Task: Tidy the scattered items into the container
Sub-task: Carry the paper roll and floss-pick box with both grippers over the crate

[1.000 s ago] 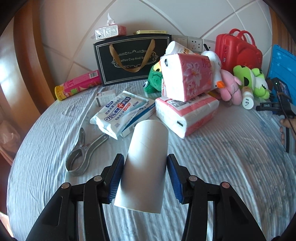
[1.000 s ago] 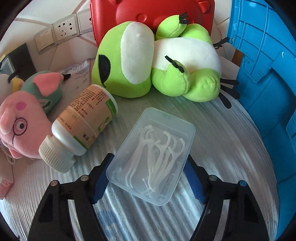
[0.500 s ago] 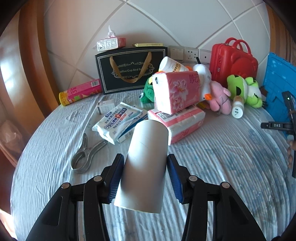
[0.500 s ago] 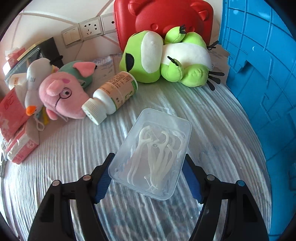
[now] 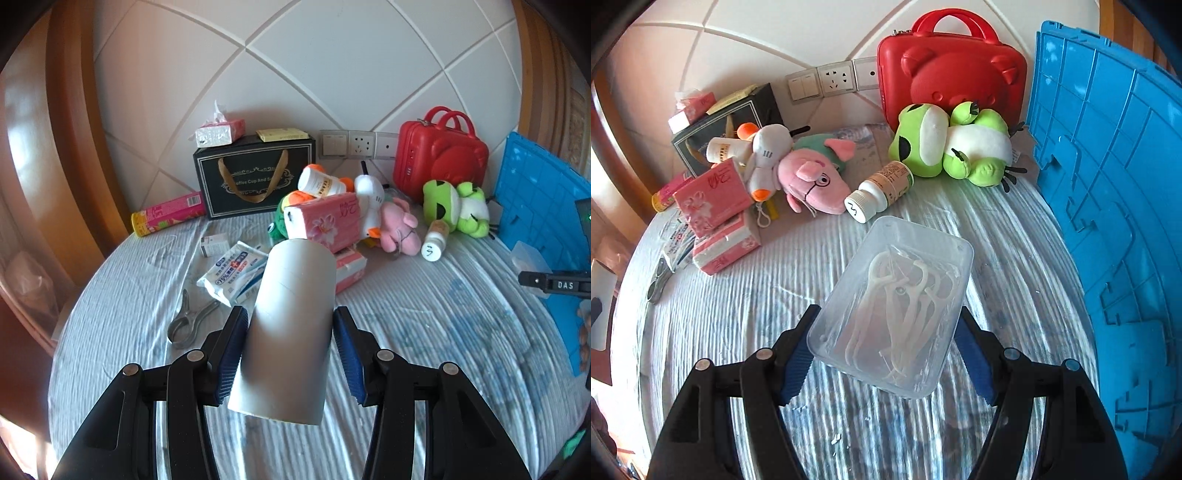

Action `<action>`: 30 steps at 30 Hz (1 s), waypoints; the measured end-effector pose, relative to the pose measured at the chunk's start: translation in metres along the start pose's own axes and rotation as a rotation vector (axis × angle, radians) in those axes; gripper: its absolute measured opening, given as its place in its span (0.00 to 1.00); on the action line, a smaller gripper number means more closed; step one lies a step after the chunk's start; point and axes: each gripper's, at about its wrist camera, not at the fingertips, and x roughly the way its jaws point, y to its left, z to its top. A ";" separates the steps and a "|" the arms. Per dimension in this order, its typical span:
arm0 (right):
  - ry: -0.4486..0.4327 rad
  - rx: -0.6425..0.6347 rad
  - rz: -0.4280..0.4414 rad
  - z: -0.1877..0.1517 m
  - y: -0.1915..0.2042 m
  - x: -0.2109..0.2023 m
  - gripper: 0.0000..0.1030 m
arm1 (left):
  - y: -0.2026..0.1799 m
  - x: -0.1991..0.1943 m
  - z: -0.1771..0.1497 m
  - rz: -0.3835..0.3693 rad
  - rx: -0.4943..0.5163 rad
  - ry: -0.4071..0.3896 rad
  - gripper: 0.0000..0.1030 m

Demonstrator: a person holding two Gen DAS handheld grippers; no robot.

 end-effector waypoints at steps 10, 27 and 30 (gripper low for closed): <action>-0.053 -0.032 0.069 -0.008 0.002 -0.087 0.68 | -0.017 -0.064 0.014 0.018 0.010 -0.034 0.46; -0.233 -0.079 0.233 0.008 -0.065 -0.229 0.68 | -0.089 -0.146 0.071 0.061 -0.018 -0.133 0.46; -0.254 -0.078 0.251 0.009 -0.082 -0.243 0.68 | -0.112 -0.153 0.082 0.056 -0.002 -0.152 0.46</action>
